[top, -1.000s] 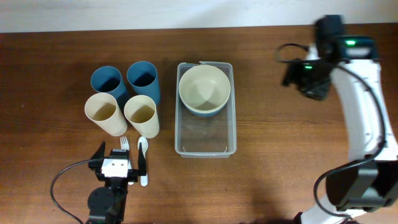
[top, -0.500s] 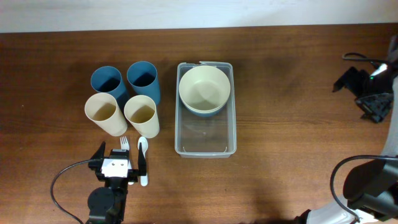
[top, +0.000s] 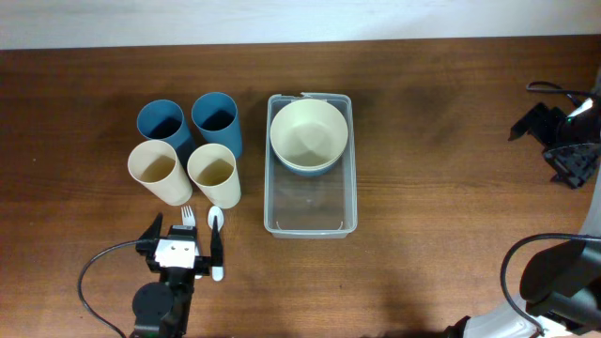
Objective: Pack container
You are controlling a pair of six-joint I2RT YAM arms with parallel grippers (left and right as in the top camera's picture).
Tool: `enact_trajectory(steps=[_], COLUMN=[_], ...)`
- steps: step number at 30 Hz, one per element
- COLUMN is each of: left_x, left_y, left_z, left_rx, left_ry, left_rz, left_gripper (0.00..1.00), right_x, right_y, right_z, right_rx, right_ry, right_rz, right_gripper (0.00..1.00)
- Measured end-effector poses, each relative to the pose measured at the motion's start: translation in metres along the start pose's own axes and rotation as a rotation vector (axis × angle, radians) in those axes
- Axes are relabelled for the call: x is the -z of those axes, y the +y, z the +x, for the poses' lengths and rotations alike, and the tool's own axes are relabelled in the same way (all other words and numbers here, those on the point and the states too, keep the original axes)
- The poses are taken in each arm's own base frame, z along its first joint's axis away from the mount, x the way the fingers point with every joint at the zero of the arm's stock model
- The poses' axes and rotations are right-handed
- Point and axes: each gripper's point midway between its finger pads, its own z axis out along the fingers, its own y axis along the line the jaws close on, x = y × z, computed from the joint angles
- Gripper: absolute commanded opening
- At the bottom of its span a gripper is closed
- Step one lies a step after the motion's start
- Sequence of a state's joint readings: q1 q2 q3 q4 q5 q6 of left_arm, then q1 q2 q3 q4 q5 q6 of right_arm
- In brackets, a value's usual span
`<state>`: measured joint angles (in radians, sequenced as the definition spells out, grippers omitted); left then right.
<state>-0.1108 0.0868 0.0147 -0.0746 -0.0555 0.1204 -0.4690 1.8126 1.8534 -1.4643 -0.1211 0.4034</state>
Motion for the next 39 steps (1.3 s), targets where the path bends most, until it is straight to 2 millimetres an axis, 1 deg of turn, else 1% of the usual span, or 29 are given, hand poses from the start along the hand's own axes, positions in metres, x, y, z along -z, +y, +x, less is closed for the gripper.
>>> enact_trajectory(steps=[7, 9, 10, 12, 15, 17, 19, 21, 22, 26, 30, 32, 35, 37, 39], left_x=[0.001, 0.003, 0.004, 0.010, 0.027, 0.043, 0.058, 0.071, 0.074, 0.070, 0.068, 0.060, 0.044, 0.034, 0.027], left_y=[-0.011, -0.011, -0.011, -0.008, -0.001, 0.004, 0.008, 0.010, 0.010, 0.008, 0.007, 0.007, 0.006, 0.005, 0.006], left_z=[-0.007, -0.015, -0.024, -0.050, -0.100, -0.136, -0.166, -0.186, -0.190, -0.181, -0.177, -0.169, -0.159, -0.158, -0.163], left_rx=[0.001, 0.001, 0.002, 0.002, 0.003, 0.004, 0.004, 0.004, 0.003, 0.012, 0.075, 0.110, 0.142, 0.152, 0.159], left_ry=[-0.026, -0.043, -0.061, -0.115, -0.224, -0.307, -0.374, -0.425, -0.434, -0.392, -0.360, -0.279, -0.093, 0.036, 0.146], left_rz=[0.066, 0.072, 0.073, 0.070, 0.059, 0.050, 0.045, 0.045, 0.046, 0.059, 0.073, 0.080, 0.089, 0.093, 0.096], left_gripper=[1.00, 1.00, 1.00, 1.00, 1.00, 1.00, 1.00, 1.00, 1.00, 1.00, 1.00, 1.00, 1.00, 1.00, 1.00], right_x=[0.000, 0.000, 0.000, 0.000, 0.000, 0.000, 0.000, 0.000, 0.000, 0.000, 0.000, 0.000, 0.000, 0.000, 0.000], right_y=[0.000, 0.000, 0.000, 0.000, 0.000, 0.000, 0.000, 0.000, 0.000, 0.000, 0.000, 0.000, 0.000, 0.000, 0.000], right_z=[0.000, 0.000, 0.000, 0.000, 0.000, 0.000, 0.000, 0.000, 0.000, 0.000, 0.000, 0.000, 0.000, 0.000, 0.000], right_rx=[0.000, 0.000, 0.001, 0.000, 0.000, 0.000, 0.001, 0.000, 0.000, 0.000, 0.001, 0.000, 0.000, 0.000, 0.000], right_ry=[0.000, 0.000, 0.000, 0.000, 0.000, 0.000, 0.000, 0.000, 0.000, -0.001, 0.000, 0.000, 0.000, 0.000, 0.000], right_rz=[0.000, 0.000, 0.000, 0.000, 0.000, 0.000, 0.000, 0.000, 0.000, -0.001, 0.000, 0.000, 0.000, 0.000, -0.001], right_gripper=[0.99, 0.99, 0.99, 0.99, 0.99, 0.99, 0.99, 0.99, 0.99, 0.99, 0.99, 0.99, 0.99, 0.99, 0.99])
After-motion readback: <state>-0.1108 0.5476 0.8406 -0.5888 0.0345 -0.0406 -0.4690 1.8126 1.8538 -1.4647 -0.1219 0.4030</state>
